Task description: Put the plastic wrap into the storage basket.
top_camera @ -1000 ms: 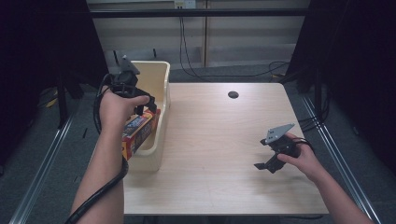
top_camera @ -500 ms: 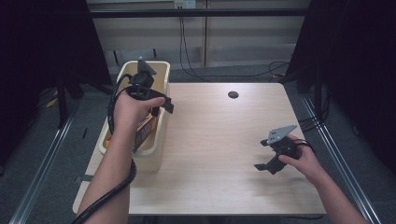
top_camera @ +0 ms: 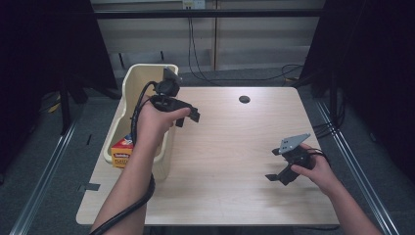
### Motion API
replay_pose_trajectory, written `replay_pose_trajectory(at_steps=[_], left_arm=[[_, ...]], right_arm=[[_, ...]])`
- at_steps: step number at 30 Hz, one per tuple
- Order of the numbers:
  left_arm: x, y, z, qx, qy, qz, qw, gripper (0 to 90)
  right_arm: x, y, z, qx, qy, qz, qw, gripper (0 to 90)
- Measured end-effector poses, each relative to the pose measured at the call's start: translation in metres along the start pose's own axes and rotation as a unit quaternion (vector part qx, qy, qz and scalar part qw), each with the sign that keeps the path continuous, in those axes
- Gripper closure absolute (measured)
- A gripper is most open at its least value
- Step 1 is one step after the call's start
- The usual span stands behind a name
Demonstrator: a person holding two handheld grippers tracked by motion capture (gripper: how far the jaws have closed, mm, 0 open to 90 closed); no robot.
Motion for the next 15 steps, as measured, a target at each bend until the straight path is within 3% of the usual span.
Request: replay_pose_trajectory(at_steps=[15], left_arm=[[-0.011, 0.03, 0.032, -0.031, 0.003, 0.04, 0.9987, 10.6]], right_arm=[[-0.003, -0.001, 0.004, -0.004, -0.003, -0.003, 1.0, 0.1]])
Point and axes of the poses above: each handheld gripper's, and its own axes: z roughly forward along the jaws, x roughly out of its top, y roughly to its right, the point moved 8 cm from there along z, roughly forward along the jaws, and after that the axes turned 3 degrees about x, right-handed, at the moved point
